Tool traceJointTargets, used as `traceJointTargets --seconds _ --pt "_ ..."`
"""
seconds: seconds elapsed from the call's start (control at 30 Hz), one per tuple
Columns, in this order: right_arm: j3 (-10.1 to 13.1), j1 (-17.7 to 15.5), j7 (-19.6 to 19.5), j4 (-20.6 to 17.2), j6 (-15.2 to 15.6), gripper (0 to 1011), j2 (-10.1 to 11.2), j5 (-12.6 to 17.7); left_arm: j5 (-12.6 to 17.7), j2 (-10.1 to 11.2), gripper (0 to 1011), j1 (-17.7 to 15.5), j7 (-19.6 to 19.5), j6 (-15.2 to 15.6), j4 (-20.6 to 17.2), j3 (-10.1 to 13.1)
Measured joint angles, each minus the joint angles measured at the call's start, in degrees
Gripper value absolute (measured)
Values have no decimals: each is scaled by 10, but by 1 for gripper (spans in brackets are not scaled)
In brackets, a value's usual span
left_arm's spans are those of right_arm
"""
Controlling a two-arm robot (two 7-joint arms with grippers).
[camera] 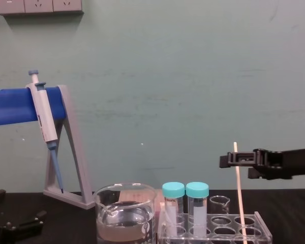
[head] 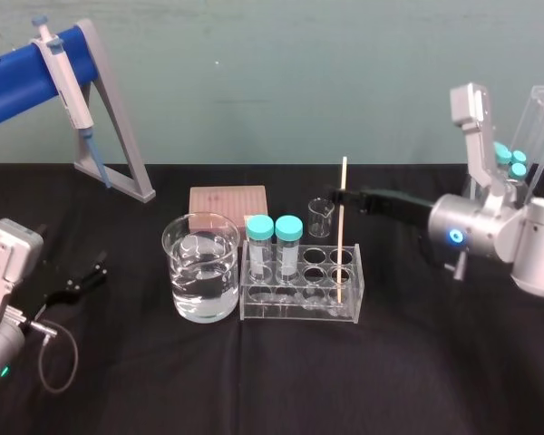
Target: Hold the thermometer with one hand and immerse one end into the beaker, then reinsert it into the test tube rack.
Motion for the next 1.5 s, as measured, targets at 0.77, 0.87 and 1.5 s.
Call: traceJointTargets --seconds 0.77,0.87,1.5 --pt "-26 34 9 57 -10 751 -27 0 0 0 1004 0 0 0 0 0" --pt "-28 35 10 59 -10 656 -27 0 0 0 1004 0 0 0 0 0" --pt "-29 30 6 50 -14 84 -22 1 0 0 1004 0 0 0 0 0"
